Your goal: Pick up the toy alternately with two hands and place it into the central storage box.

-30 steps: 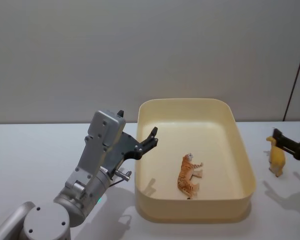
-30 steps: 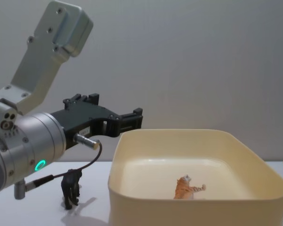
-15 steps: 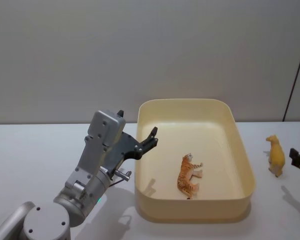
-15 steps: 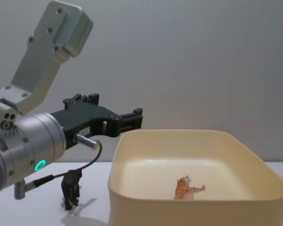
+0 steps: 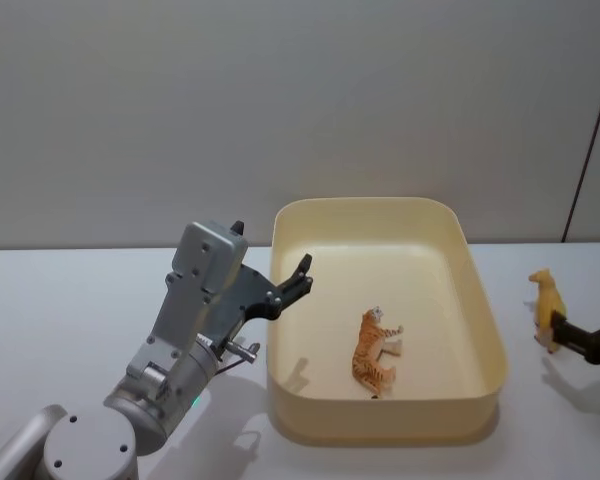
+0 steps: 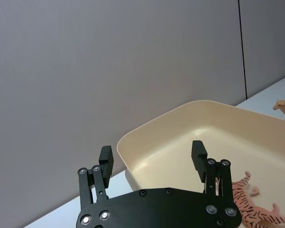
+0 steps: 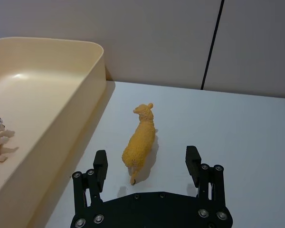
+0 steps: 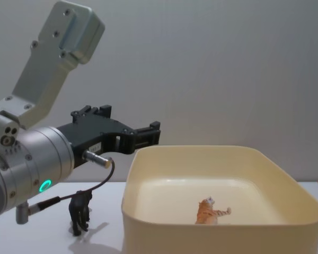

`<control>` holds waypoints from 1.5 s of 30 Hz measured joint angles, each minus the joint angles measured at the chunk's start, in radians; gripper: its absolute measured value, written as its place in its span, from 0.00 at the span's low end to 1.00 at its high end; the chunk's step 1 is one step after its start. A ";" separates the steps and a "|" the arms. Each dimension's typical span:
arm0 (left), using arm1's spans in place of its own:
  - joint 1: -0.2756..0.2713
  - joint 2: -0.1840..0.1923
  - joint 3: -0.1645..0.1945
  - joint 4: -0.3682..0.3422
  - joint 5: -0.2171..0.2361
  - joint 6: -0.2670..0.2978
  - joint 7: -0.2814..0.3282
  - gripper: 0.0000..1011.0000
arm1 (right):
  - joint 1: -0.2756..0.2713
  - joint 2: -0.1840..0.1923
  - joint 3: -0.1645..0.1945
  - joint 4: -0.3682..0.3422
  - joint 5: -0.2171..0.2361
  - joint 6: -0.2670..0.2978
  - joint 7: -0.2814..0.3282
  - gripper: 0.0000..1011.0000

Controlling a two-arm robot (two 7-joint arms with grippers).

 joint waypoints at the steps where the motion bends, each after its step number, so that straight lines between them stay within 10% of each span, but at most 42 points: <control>1: 0.000 0.000 0.000 0.000 0.000 0.000 0.000 0.99 | 0.013 -0.010 -0.009 0.019 -0.012 0.001 0.000 0.99; 17: 0.000 0.000 0.000 0.000 0.000 0.000 0.000 0.99 | 0.133 -0.097 -0.072 0.202 -0.121 -0.030 -0.032 0.98; 39: 0.000 0.000 0.000 0.000 0.000 0.000 0.000 0.99 | 0.184 -0.134 -0.096 0.287 -0.169 -0.065 -0.052 0.36; 45: 0.000 0.000 0.000 0.000 0.000 0.000 0.000 0.99 | 0.151 -0.118 -0.083 0.243 -0.145 -0.059 -0.055 0.34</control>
